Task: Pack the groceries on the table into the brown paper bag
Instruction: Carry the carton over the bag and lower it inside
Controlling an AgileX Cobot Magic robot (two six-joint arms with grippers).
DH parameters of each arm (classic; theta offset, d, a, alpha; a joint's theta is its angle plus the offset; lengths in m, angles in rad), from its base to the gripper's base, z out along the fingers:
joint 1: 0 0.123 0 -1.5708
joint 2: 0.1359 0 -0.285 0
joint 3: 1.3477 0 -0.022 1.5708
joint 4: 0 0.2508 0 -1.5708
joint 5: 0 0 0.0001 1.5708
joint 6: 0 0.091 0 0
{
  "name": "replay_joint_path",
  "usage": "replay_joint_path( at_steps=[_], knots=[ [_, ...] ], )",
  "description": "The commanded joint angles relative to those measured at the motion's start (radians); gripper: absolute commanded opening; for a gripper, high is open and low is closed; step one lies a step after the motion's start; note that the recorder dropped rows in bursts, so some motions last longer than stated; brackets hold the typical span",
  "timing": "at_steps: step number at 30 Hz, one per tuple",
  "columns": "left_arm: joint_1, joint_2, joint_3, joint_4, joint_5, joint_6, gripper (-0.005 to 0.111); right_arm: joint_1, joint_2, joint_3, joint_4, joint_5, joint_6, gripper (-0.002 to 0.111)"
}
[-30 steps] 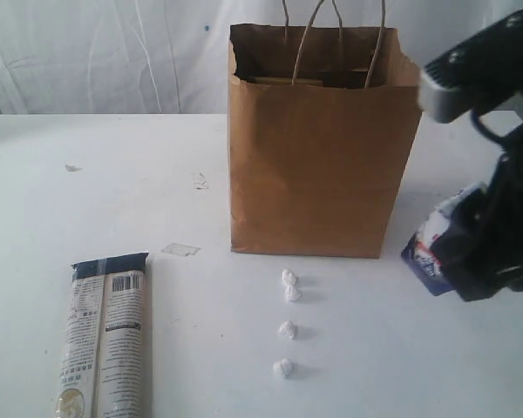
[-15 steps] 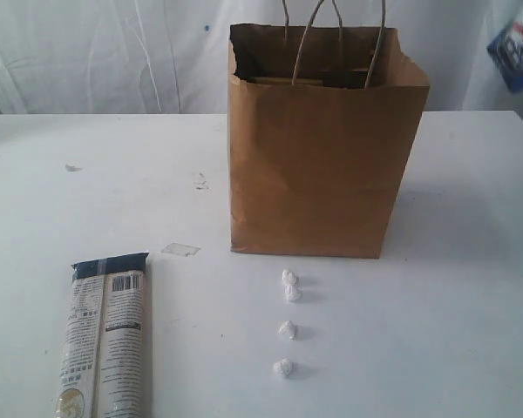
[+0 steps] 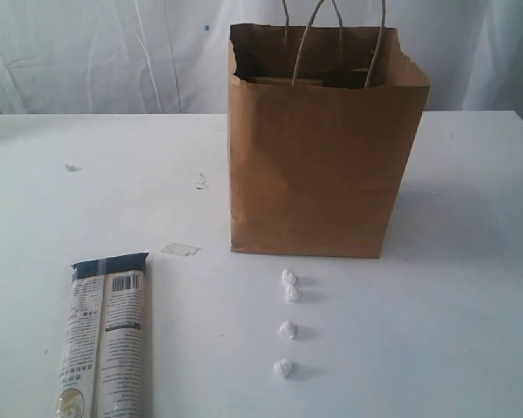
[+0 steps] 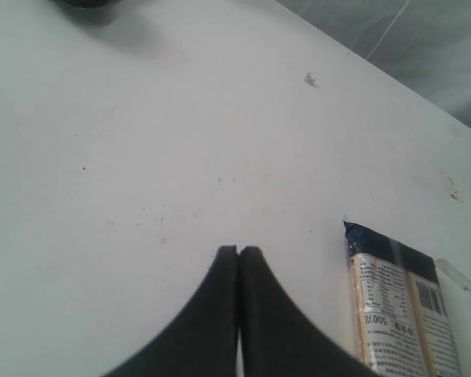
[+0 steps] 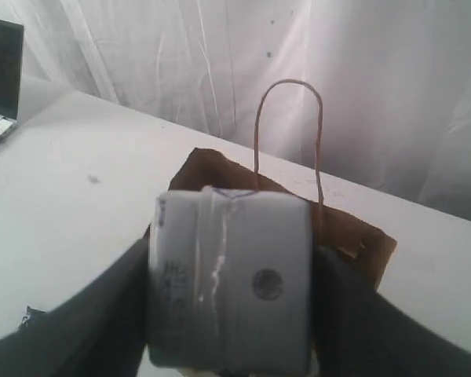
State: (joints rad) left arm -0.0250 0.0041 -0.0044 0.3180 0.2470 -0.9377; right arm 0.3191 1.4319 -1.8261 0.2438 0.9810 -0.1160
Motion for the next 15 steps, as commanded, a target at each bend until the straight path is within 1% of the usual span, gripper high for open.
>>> replay_joint_path(
  at_steps=[1,8,15],
  knots=[
    [0.002,-0.004,0.004,0.003,-0.001,0.002,0.0,-0.032,-0.008,0.003,0.017,-0.067,-0.022,0.041],
    [0.002,-0.004,0.004,0.003,-0.001,0.002,0.0,-0.053,0.005,0.09,0.02,-0.06,-0.083,0.04],
    [0.002,-0.004,0.004,0.003,-0.001,0.002,0.0,-0.053,0.047,0.143,0.092,-0.08,-0.152,0.04]
  ],
)
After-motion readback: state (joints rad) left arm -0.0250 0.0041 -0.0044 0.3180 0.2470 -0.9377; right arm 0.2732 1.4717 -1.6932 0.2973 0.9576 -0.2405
